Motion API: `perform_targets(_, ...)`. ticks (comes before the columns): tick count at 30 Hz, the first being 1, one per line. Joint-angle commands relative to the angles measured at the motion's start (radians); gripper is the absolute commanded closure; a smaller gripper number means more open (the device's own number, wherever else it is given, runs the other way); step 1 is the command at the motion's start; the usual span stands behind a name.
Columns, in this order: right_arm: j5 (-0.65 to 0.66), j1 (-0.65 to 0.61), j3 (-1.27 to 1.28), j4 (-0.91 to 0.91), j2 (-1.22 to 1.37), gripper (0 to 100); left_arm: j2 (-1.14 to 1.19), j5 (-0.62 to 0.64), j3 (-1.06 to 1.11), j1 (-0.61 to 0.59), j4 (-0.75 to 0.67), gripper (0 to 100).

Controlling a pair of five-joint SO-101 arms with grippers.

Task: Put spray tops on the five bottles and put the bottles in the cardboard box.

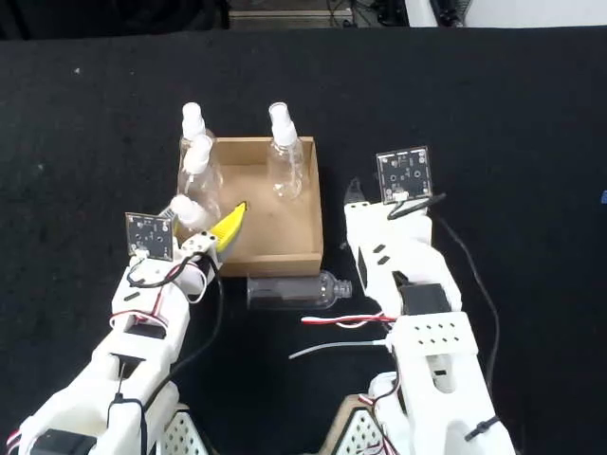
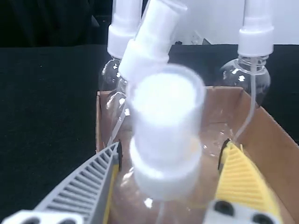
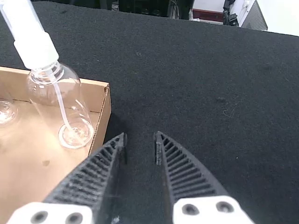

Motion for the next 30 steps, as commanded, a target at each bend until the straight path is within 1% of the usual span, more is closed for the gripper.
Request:
perform_targets(1, 0.003, 0.020, -0.004, -0.029, -0.039, 91.4, -0.014, -0.002, 0.013, -0.041, -0.009, 69)
perform_targets(4, 0.003, 0.020, -0.004, -0.029, -0.039, 91.4, -0.077, 0.000, 0.027, -0.048, 0.002, 70)
perform_targets(7, 0.003, 0.018, -0.004, -0.029, -0.039, 91.4, -0.181, 0.000, 0.028, -0.035, 0.107, 70)
perform_targets(11, 0.003, 0.018, -0.004, -0.029, -0.039, 91.4, -0.384, 0.000, 0.024, -0.004, 0.394, 69)
perform_targets(14, 0.003, 0.018, -0.004, -0.029, -0.039, 91.4, -0.562, -0.002, -0.016, -0.007, 0.671, 69)
perform_targets(17, 0.003, 0.018, -0.004, -0.029, -0.039, 91.4, -0.743, -0.002, -0.085, -0.010, 0.977, 69)
perform_targets(19, 0.003, 0.018, -0.004, -0.029, -0.038, 91.4, -0.845, -0.002, -0.122, -0.004, 1.151, 69)
perform_targets(21, 0.003, 0.018, -0.004, -0.029, -0.038, 91.4, -0.939, -0.002, -0.136, -0.010, 1.260, 69)
perform_targets(25, 0.003, 0.018, 0.002, -0.029, -0.038, 91.4, -1.066, -0.002, -0.151, -0.031, 1.428, 69)
perform_targets(30, 0.003, 0.018, 0.005, -0.029, -0.038, 91.4, -1.123, 0.000, -0.262, -0.053, 1.628, 69)
